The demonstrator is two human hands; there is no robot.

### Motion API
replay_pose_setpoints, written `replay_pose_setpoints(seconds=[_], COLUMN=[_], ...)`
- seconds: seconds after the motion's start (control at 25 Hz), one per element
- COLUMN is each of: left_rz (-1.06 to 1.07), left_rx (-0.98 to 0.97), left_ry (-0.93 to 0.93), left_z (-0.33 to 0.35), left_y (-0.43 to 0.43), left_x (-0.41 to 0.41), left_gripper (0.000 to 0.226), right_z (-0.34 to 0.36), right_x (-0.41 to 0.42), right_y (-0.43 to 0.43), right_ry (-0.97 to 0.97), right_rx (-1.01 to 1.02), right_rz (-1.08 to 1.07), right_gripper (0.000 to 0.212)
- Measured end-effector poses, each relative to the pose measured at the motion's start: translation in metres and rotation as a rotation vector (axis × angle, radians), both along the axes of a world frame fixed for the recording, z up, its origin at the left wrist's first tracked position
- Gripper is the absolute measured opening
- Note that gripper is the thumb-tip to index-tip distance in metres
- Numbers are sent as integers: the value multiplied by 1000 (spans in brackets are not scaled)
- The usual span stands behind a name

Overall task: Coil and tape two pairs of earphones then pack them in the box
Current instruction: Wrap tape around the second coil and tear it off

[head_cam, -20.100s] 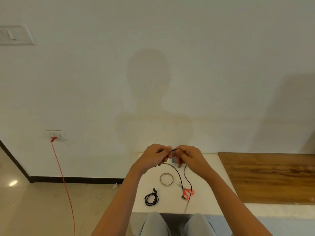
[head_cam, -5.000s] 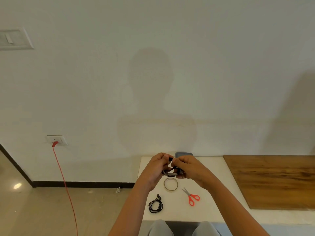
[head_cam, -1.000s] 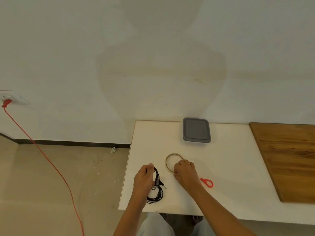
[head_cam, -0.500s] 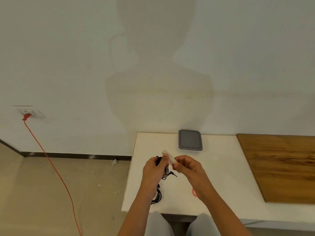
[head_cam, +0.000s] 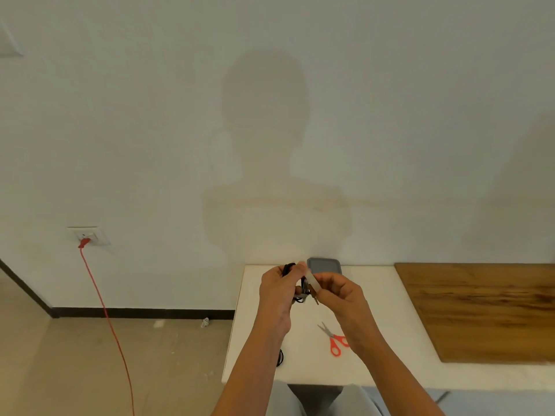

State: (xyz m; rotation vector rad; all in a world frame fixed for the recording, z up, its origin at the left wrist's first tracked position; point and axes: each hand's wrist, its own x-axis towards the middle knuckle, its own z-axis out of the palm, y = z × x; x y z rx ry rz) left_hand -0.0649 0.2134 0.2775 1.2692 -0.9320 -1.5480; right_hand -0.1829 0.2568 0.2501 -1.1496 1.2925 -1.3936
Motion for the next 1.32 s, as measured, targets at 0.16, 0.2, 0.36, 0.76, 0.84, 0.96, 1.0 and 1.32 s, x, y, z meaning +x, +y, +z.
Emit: replay_pose_setpoints(seconds=[0.16,0.2,0.36,0.76,0.84,0.96,1.0,1.32], left_rz=[10,13,3,9,10,11,13,-55], left_rx=[-49,-52,-48,-66,-74,-70,-64,11], left_ry=[46,69,136,176,169,188,199,298], left_z=[24,29,43,53,53,54,55,56], left_y=[24,28,43,53,53,54,54,51], left_x=[-2,-1,2,-1,-1,-2,-1,2], left_gripper=[22,21,14,16,20,21,22,29], right_z=[21,25,34,42,48,55,55,55], right_x=[2,3,0,3,3,4,4,-5], right_y=[20,25,42,54,54,52,53,55], right_ry=[-10,-10,-13,-47,-30,15,30,113], right_rx=[-84,-103,-133,-169,-162,-168,-173,-181], right_rz=[-23,-5,22,-6,6,-36,-28,-77], right_gripper=[17,21,28,34,23,18,22,19])
